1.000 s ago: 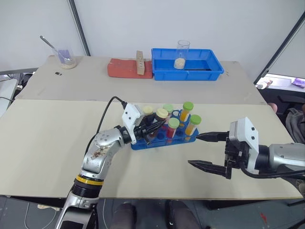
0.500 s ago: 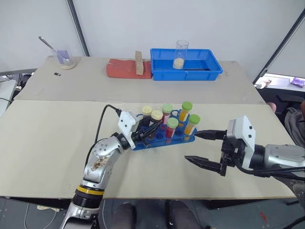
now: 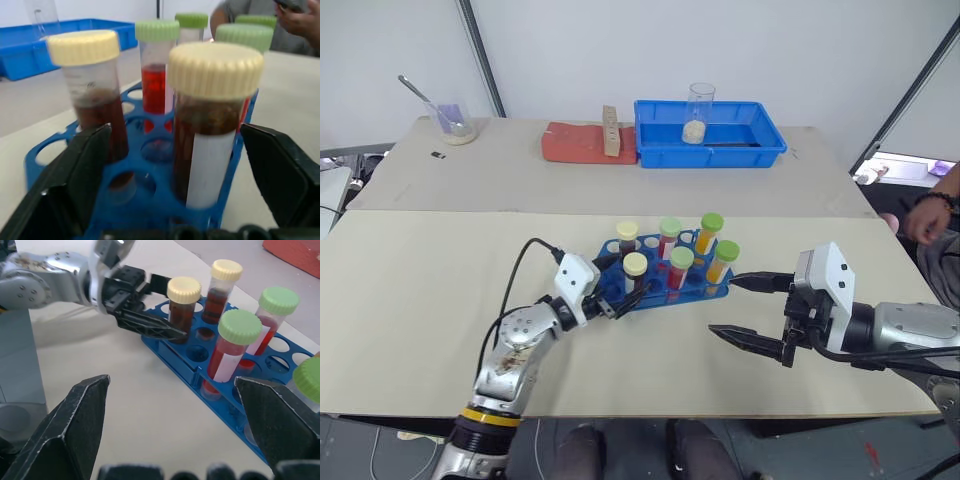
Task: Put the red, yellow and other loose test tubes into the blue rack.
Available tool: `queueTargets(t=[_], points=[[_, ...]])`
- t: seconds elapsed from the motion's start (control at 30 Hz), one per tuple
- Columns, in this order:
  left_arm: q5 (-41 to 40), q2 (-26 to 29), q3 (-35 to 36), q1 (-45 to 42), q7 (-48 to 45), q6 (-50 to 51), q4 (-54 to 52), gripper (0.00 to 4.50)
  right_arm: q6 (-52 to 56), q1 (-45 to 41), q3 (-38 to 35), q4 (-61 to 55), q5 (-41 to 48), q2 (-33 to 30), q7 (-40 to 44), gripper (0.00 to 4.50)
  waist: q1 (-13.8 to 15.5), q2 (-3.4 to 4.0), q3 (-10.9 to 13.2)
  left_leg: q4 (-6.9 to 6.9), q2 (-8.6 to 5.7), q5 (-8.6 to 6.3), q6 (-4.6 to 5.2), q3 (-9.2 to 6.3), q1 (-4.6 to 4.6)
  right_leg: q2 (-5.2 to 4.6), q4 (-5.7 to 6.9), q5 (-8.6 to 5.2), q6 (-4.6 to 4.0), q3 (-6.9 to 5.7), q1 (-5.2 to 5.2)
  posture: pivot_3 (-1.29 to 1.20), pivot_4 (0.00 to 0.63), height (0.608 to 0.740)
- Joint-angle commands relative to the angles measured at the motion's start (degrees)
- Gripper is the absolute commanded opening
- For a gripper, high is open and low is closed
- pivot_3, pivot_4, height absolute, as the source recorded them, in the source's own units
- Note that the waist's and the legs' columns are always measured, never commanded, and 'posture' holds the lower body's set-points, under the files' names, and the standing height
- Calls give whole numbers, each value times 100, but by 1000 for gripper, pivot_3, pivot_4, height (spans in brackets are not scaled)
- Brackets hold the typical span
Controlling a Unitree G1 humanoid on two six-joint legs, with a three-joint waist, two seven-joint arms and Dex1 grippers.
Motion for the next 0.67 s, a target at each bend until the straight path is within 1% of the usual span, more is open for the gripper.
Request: queueTargets(t=[0.03, 0.13, 0.2, 0.27, 0.37, 0.43, 0.67], points=[[-368, 707, 707, 87, -200, 491, -842, 4447, -336, 0, -304, 252, -273, -145, 265, 4455, -3, 0, 0, -1, 1, 0, 0, 1, -2, 0, 1, 0, -1, 0, -4, 0, 150, 740], [-634, 1355, 1081, 304, -362, 1053, -1249, 4447, -553, 126, -431, 540, -516, -331, 643, 4455, 8, 4, 1, -5, 3, 0, 0, 4, -3, -3, -1, -1, -3, -2, -10, 0, 150, 740], [-848, 1917, 1391, 559, -637, 1497, -1502, 4447, -860, 236, -514, 795, -761, -517, 1053, 4455, 11, 4, 1, -10, 2, 0, -1, 7, -2, -9, -13, -1, -3, -2, -8, 0, 150, 740], [-640, 2466, 1660, 917, -817, 1552, -1631, 4447, -1138, 293, -615, 1115, -923, -696, 1472, 4455, 12, 4, 2, -19, 4, -1, -1, 10, -4, -11, -32, 0, -3, -5, -8, 0, 150, 740], [-474, 2999, 1922, 1198, -1068, 1445, -1604, 4447, -1411, 183, -658, 1543, -1061, -821, 1843, 4455, 13, 5, 3, -29, 6, -1, -2, 19, -9, -19, -41, 0, -2, -4, -21, 0, 150, 740], [-552, 3091, 2037, 1224, -1137, 1423, -1569, 4447, -1522, 44, -618, 1772, -1122, -813, 1957, 4455, 30, 6, 3, -34, 6, -1, -2, 21, -14, -19, -43, 1, -4, -4, -30, 0, 150, 740], [-897, 2930, 2183, 1210, -1090, 1679, -1668, 4447, -1671, -194, -463, 2077, -1333, -775, 2139, 4455, 26, 7, 3, -54, 8, -1, -1, 39, -41, -16, -36, 5, -11, -2, -76, 0, 150, 740]])
